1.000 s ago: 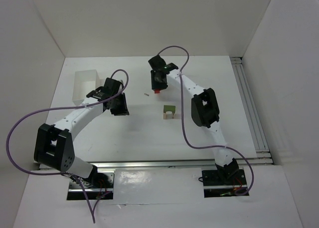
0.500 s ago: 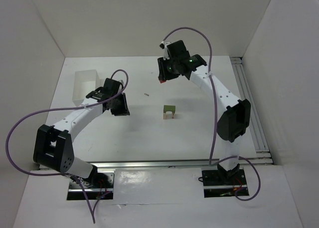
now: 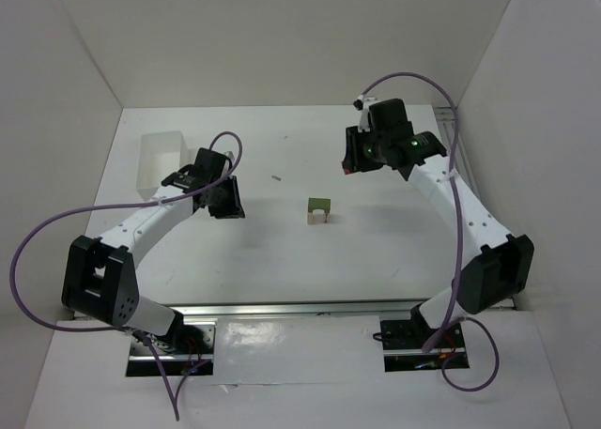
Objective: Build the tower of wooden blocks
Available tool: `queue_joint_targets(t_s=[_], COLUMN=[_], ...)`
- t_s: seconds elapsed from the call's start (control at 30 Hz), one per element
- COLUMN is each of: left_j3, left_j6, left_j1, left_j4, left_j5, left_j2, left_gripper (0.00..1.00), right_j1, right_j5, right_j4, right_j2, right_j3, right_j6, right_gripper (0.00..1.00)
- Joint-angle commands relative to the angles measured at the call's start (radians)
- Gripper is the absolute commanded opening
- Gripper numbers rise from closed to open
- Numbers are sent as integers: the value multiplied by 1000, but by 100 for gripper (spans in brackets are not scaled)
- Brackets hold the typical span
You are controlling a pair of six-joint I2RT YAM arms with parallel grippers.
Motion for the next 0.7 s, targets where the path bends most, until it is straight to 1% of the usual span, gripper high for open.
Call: queue_joint_targets(t_s=[0.0, 0.13, 0.37, 0.53, 0.67], left_j3=[-4, -4, -4, -4, -4], left_j6=[16, 16, 16, 16, 16], left_j1=[6, 6, 6, 6, 6], left_j4=[20, 20, 20, 20, 20], left_j5=[15, 15, 15, 15, 6], left_j2=[-25, -25, -16, -7, -7], left_gripper=[32, 32, 32, 31, 31], right_j1=[-28, -38, -47, -81, -102], right_j5=[12, 70, 116, 141, 152], right_j4=[75, 39, 21, 55, 134], right_j2=[-84, -84, -62, -44, -44], right_j3=[-16, -16, -7, -40, -94], right_j6=[2, 15, 15, 27, 48], right_gripper=[22, 22, 22, 25, 27])
